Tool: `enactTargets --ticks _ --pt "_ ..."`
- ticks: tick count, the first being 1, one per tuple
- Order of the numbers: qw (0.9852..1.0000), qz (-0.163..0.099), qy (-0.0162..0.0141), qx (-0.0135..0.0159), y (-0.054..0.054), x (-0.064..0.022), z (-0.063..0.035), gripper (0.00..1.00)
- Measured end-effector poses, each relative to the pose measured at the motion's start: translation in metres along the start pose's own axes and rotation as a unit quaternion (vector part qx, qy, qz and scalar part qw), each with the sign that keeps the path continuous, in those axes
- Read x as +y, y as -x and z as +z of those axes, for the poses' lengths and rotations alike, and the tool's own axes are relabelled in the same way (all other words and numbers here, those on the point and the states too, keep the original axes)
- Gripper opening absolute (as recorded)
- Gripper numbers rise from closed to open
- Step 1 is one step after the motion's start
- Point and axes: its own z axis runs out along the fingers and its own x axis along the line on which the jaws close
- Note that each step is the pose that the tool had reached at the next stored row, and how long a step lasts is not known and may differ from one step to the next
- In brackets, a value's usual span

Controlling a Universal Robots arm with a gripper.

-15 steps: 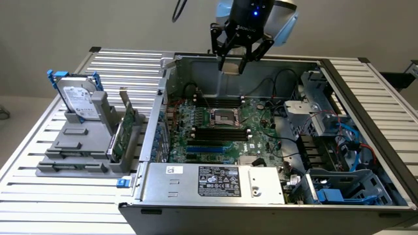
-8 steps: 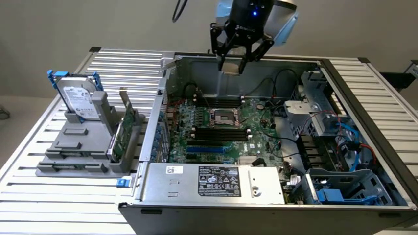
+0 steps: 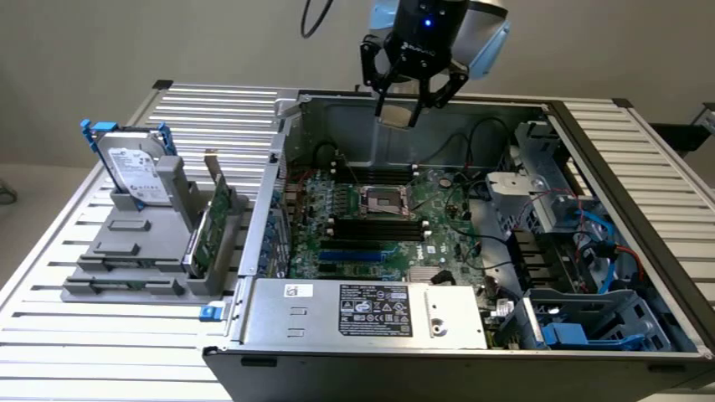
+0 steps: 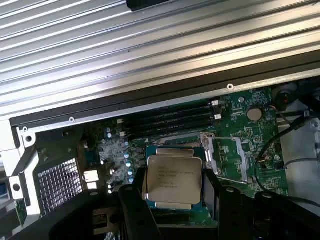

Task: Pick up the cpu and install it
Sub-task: 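Place the cpu into insertion slot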

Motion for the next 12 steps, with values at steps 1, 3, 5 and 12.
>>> enactTargets --ticks 1,3,5,12 --pt "1.0 0.009 0.0014 -0.0003 0.0 0.0 0.0001 0.54" --pt "0.9996 0.027 0.0043 -0.001 0.0001 0.0 0.0005 0.54" --pt "0.999 0.045 0.007 -0.0016 0.0001 0.0 0.0009 0.54" --pt "0.994 0.108 0.0169 -0.0039 0.0005 -0.0001 0.0033 0.54"
